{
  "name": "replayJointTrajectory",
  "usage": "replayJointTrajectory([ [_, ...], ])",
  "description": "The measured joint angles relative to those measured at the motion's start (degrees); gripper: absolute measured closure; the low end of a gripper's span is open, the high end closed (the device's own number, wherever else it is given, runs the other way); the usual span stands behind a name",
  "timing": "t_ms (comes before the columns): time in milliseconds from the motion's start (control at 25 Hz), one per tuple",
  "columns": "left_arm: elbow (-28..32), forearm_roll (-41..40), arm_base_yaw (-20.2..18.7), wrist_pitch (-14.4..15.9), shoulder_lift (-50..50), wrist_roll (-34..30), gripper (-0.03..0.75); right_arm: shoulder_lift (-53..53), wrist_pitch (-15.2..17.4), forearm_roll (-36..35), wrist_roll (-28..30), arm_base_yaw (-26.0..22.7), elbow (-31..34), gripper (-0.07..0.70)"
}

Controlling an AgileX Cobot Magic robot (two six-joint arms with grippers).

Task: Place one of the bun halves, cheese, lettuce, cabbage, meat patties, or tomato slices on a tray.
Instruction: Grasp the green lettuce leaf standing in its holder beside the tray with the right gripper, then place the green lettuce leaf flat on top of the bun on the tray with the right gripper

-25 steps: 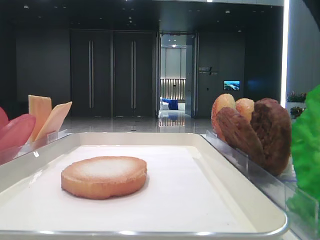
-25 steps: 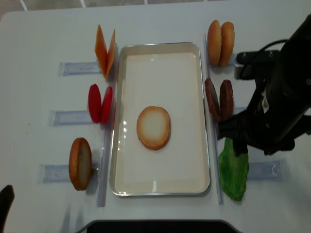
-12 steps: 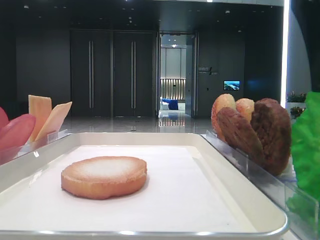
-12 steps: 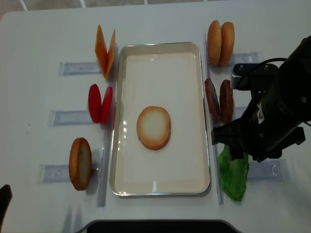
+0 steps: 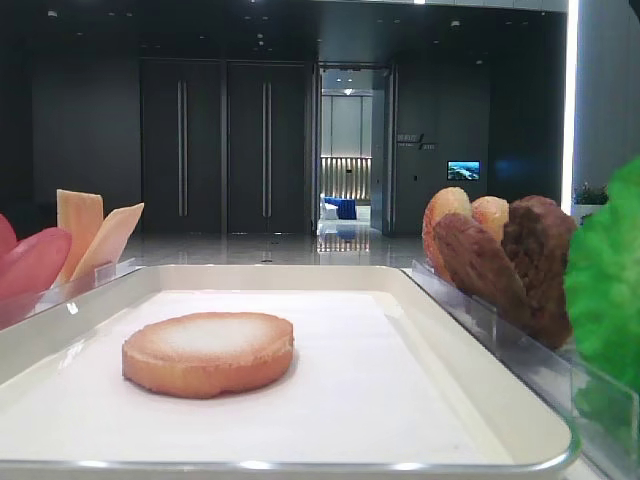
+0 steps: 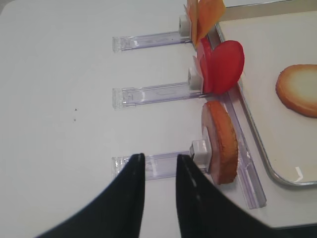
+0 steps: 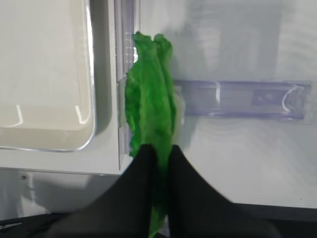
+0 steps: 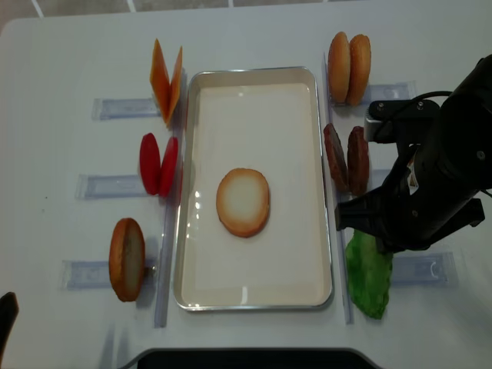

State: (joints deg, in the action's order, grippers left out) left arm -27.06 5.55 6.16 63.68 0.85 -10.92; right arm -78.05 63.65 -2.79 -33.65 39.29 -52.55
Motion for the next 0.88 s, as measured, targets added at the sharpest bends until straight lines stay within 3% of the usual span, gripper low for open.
replayJointTrajectory([
  [160,0.00,0.00,0.00,0.00,0.00,0.00,0.555,-0.21,5.71,0.31,1.70,0.00,-9.65,0.608],
  [360,0.00,0.00,0.00,0.00,0.00,0.00,0.555,-0.16,5.89,1.95,2.14,0.00,-19.56,0.608],
  [760,0.00,0.00,0.00,0.00,0.00,0.00,0.555,-0.16,6.34,4.28,2.64,0.00,-20.51,0.608],
  [880,0.00,0.00,0.00,0.00,0.00,0.00,0.556,-1.21,6.49,3.58,5.20,-2.52,-21.20,0.608],
])
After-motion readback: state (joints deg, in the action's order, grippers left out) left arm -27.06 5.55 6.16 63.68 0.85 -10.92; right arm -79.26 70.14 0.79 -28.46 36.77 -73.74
